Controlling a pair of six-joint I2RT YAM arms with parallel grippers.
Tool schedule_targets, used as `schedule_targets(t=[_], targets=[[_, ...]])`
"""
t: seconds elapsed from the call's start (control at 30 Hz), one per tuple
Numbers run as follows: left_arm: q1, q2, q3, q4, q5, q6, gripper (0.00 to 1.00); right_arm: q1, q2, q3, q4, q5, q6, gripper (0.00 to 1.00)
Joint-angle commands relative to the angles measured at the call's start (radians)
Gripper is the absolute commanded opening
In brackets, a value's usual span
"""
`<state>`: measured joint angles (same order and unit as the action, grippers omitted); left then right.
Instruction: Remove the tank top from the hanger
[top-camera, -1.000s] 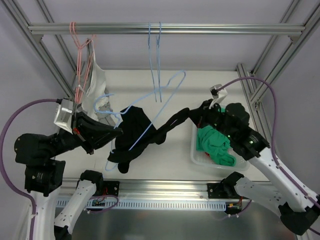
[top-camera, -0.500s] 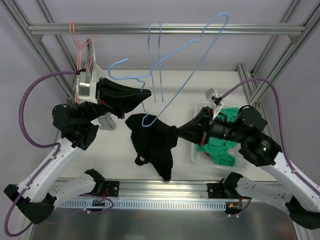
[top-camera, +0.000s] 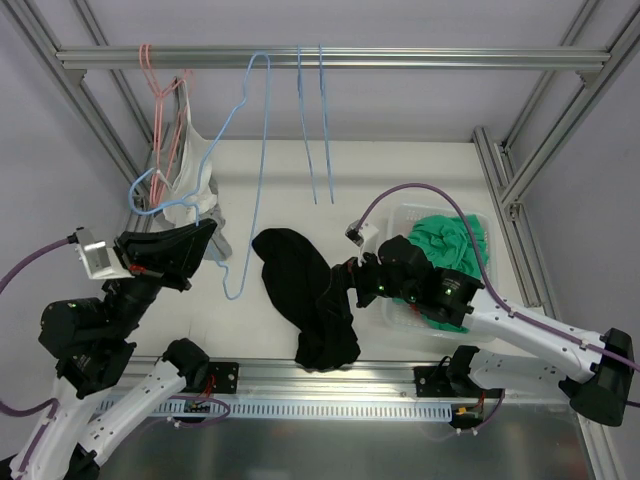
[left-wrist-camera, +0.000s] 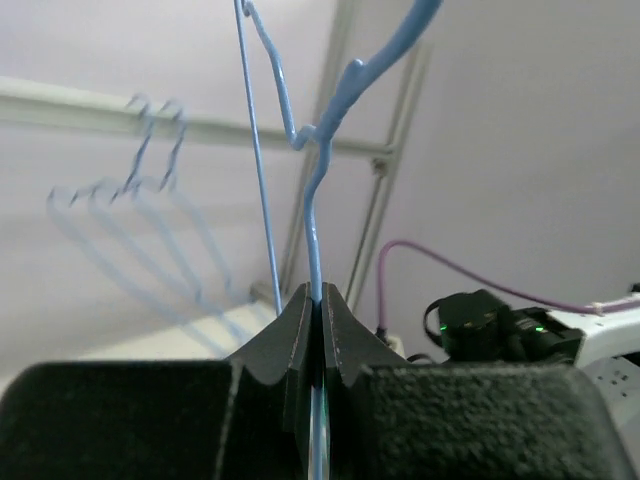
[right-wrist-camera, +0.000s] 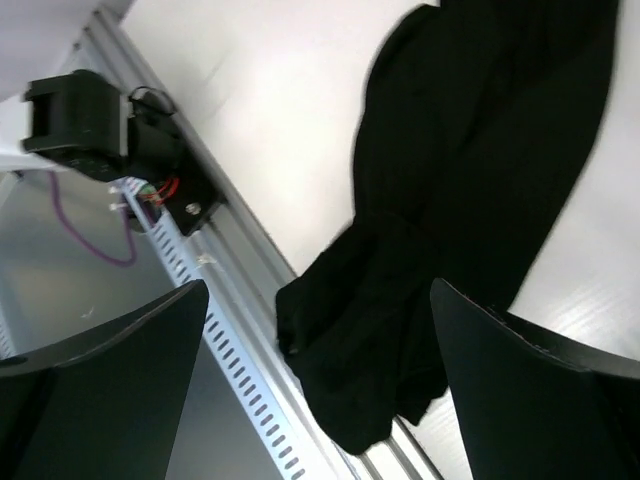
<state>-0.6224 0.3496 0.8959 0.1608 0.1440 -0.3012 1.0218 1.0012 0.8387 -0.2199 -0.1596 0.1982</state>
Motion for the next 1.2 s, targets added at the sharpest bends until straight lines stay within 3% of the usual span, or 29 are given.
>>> schedule_targets(t=[0.0,0.2,0.3,0.6,0.73,1.17], targets=[[-0.005,-0.008,-0.066,-0.315,-0.254,-0.093,0.00,0.004,-0.024,0.029,0.025,0.136,-0.040,0.99],[-0.005,0.225,0.049,-0.565,-0.405,-0.184,0.00,0.003,-0.041,0.091,-0.085,0.275,-0.098,1.00],[-0.004,0.470,0.184,-0.627,-0.399,-0.168,0.00,0.003,-0.071,0.088,-0.098,0.279,-0.103,1.00],[0.000,0.925,0.728,-0.676,-0.445,-0.021,0.00,0.003,-0.156,0.059,-0.122,0.302,-0.114,0.99],[0.001,1.015,0.924,-0.716,-0.471,0.014,0.00,0.000,-0.193,0.042,-0.134,0.316,-0.121,0.99],[0.105,1.273,1.209,-0.738,-0.350,0.068,0.00,-0.006,-0.202,0.053,-0.141,0.318,-0.151,0.99]])
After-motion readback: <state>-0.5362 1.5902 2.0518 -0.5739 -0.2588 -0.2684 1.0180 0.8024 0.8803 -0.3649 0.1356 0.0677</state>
